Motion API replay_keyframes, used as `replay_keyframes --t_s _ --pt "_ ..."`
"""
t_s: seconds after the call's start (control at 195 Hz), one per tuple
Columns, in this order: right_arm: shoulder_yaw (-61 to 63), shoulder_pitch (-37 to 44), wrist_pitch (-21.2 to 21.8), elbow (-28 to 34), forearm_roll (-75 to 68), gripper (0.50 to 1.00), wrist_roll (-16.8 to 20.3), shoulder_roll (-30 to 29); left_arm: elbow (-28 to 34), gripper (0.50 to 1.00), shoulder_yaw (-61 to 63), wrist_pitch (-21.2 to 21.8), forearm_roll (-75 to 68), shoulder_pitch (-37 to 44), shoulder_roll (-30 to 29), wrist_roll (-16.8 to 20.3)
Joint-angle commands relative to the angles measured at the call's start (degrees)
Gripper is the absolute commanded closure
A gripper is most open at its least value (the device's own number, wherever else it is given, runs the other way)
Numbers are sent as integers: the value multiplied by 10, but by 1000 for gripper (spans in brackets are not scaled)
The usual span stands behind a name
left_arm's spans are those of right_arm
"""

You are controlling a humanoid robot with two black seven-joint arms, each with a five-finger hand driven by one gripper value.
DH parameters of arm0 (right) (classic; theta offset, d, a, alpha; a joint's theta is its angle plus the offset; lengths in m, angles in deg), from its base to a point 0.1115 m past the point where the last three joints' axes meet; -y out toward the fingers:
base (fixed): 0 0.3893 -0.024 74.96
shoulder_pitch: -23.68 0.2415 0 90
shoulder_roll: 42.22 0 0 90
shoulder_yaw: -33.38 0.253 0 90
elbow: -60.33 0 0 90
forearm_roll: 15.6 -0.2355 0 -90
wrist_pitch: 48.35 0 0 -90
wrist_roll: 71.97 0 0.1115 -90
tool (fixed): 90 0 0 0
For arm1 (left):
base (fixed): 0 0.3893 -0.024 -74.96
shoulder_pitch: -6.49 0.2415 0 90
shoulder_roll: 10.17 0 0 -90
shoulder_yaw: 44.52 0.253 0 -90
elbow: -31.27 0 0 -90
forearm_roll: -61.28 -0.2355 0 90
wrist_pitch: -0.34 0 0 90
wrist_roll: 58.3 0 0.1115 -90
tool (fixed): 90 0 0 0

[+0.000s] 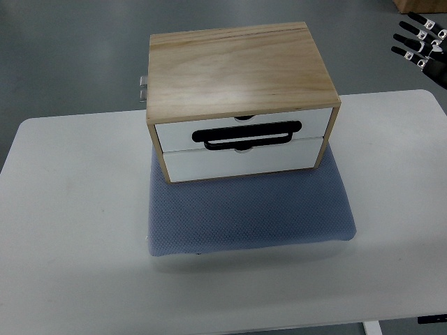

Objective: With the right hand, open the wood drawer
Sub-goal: 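Swing the right hand toward the upper drawer's black handle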

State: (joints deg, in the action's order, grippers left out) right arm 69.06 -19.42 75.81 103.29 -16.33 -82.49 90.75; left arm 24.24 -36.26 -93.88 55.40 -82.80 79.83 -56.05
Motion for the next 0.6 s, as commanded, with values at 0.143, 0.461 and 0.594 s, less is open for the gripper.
replay_keyframes --t_s 0.143,0.461,0.594 --pt "-122 57 4 143 25 556 -28 96 0 500 0 0 0 0 0 0" --pt "-273 188 4 324 121 556 -61 185 0 500 0 0 0 0 0 0" --pt "-289 225 4 360 205 556 -61 186 0 500 0 0 0 0 0 0"
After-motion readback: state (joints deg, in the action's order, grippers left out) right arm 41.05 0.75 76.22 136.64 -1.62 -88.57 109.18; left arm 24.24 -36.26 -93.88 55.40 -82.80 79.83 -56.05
